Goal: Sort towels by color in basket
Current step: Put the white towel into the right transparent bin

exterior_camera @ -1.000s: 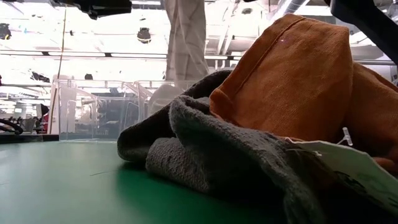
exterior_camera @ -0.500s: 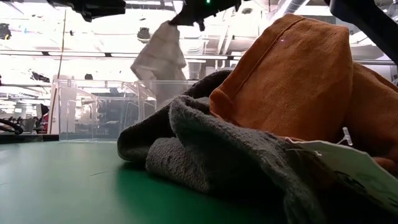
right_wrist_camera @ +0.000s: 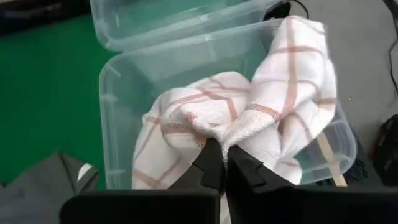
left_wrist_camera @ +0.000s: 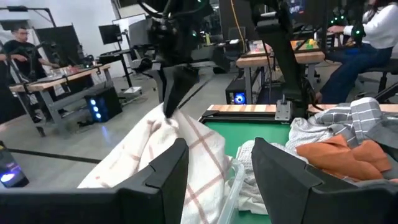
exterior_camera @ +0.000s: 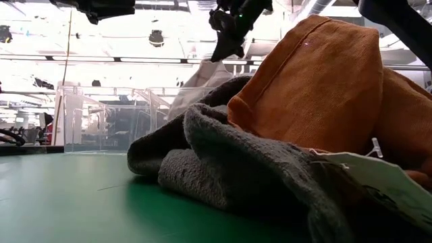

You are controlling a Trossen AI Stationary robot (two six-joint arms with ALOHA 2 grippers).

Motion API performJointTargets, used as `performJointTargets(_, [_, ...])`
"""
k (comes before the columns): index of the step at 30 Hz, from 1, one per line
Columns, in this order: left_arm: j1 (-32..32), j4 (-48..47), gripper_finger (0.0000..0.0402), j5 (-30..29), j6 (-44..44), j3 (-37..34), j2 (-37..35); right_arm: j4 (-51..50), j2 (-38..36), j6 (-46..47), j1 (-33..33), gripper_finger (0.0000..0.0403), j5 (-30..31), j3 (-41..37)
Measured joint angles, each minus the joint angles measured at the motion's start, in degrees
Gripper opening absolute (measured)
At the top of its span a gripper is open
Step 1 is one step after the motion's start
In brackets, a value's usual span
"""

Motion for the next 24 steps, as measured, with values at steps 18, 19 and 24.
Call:
performJointTargets(18, [-0.1,2.4,0.0167,3.0,0.4,0.0,0.0,9.0,15.6,-11.8,3.0,0.0026,8.0,0.0])
performJointTargets(19, [-0.1,2.4,0.0167,3.0,0.8,0.0,0.0,10.4,16.0,-12.9,3.0,0.0025,8.5,0.0])
performJointTargets(24, [-0.1,2.4,0.0167,3.0,1.8,0.0,0.0,13.0,19.2,-16.5,3.0,0.0025,8.6,0.1])
